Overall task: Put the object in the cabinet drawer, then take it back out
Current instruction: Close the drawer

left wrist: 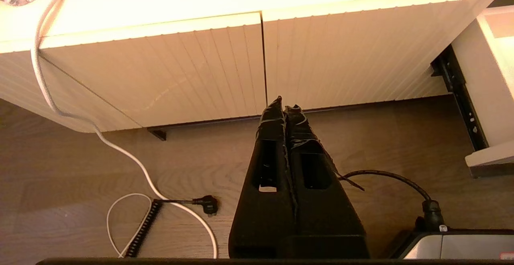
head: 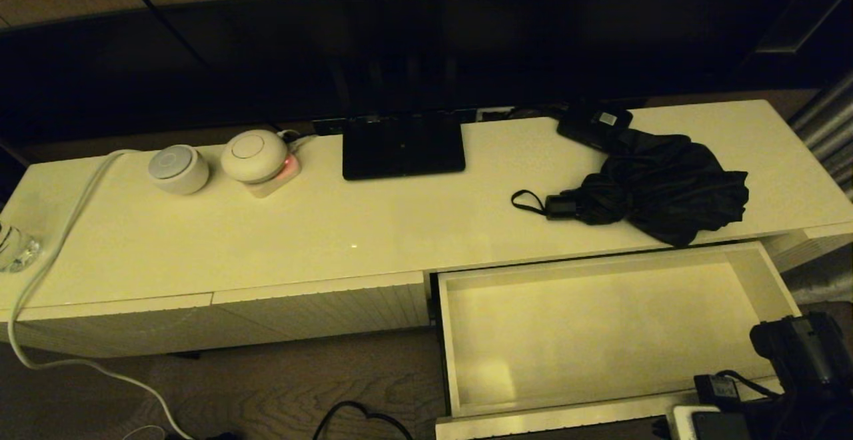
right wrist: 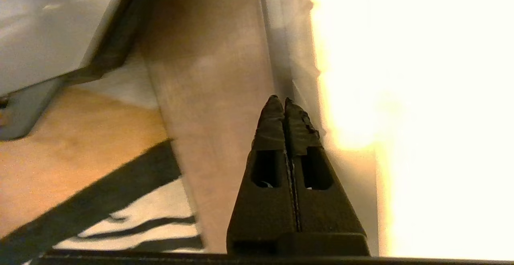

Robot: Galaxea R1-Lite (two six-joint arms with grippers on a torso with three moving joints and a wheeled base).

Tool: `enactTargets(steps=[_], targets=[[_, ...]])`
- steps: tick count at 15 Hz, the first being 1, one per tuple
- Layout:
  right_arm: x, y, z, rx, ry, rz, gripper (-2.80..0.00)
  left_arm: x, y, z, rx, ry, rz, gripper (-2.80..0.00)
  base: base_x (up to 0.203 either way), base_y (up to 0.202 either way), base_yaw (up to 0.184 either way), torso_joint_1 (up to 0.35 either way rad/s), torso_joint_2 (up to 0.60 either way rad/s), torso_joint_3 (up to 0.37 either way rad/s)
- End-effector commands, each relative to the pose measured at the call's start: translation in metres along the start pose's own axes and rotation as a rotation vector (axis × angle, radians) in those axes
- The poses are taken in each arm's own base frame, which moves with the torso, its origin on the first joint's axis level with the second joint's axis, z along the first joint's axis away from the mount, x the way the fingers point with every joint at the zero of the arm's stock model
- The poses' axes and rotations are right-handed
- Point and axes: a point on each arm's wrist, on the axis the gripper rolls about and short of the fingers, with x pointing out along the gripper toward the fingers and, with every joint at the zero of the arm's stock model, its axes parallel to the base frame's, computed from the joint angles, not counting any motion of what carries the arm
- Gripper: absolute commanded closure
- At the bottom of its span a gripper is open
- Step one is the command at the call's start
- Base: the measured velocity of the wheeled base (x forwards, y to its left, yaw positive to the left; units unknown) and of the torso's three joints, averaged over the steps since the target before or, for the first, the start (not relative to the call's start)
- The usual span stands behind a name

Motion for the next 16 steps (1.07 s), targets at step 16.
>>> enactTargets(steps=[16], targets=[[0.028, -0.107, 0.008, -0.085, 0.087, -0.328, 0.0, 0.0, 0.0, -0.001, 0.0, 0.003, 0.001, 0.0, 0.0, 0.0, 0.0, 0.0, 0.0, 0.0]])
